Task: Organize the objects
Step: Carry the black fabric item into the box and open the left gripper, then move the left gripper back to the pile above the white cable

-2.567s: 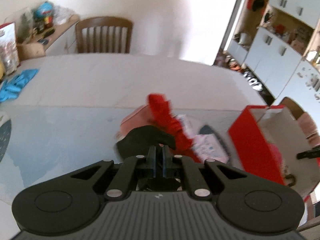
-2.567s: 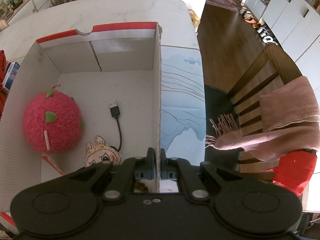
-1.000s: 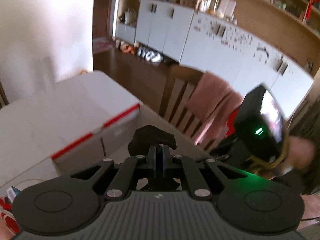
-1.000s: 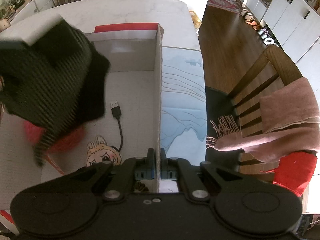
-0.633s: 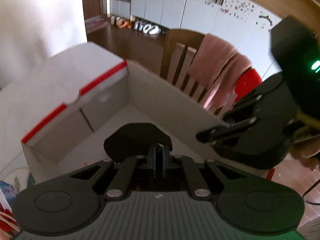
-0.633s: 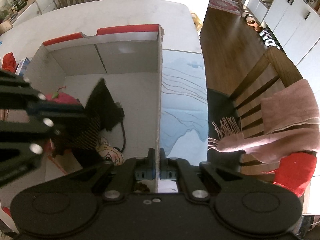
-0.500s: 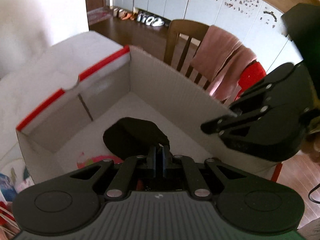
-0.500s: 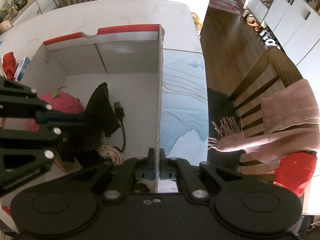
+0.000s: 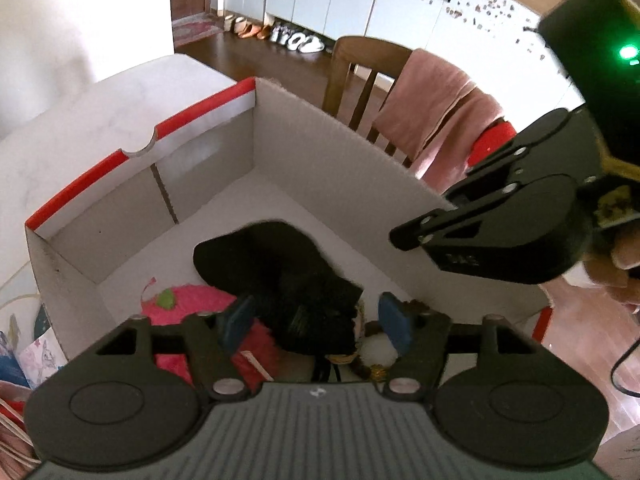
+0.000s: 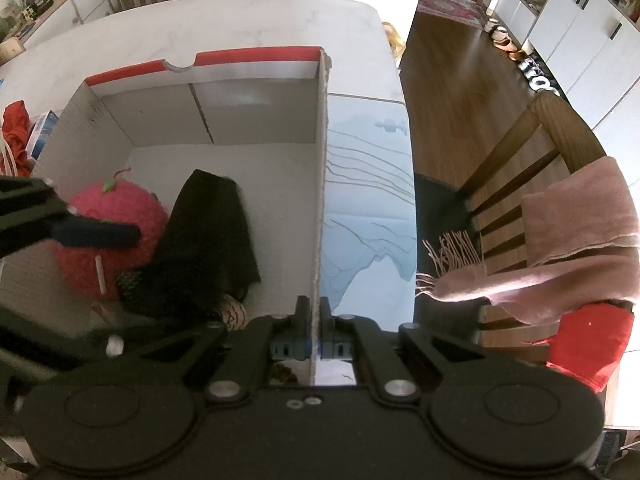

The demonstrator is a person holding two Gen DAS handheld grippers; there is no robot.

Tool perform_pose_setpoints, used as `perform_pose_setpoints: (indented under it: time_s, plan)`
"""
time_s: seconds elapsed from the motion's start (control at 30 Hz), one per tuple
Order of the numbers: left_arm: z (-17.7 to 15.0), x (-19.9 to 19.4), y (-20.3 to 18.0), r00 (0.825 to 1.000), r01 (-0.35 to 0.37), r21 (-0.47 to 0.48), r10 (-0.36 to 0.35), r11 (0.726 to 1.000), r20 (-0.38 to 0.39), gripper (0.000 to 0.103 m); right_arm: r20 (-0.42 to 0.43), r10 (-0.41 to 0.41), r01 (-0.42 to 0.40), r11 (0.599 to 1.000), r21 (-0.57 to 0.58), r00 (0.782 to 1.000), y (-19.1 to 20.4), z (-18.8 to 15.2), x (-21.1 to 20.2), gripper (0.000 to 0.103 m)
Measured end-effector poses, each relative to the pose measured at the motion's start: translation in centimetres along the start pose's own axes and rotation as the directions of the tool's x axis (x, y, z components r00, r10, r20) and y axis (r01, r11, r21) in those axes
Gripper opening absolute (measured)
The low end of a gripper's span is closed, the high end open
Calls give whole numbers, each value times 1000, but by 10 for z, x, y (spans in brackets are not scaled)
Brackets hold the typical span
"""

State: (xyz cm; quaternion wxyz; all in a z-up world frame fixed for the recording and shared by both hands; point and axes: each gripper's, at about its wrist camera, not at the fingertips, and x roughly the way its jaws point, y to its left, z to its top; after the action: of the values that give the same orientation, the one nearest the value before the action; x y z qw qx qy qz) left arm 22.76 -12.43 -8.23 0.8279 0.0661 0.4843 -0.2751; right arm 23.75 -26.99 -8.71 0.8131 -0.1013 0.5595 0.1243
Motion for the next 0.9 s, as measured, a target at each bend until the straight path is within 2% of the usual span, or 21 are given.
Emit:
perform_pose_setpoints:
  time_s: [0.37, 0.53, 0.7, 0.9]
  plan:
    - [-8, -45, -1, 996, 17, -25, -14, 1000, 90, 68, -5, 4, -4, 1000, 2, 1000, -1, -1, 1, 1]
    - [-22, -79, 13, 988, 12, -86, 1, 996, 155, 76, -7, 8, -8, 1000, 3, 1000, -3, 0, 2, 1]
    - [-42, -108, 36, 977, -46, -192, 84, 980, 197, 82, -11, 8, -8, 1000, 0, 1000, -3, 1, 3, 1]
    - [-65, -124, 68, 964, -130, -317, 195, 939, 182, 84, -15, 9, -9, 1000, -5, 1000, -3, 1, 4, 2]
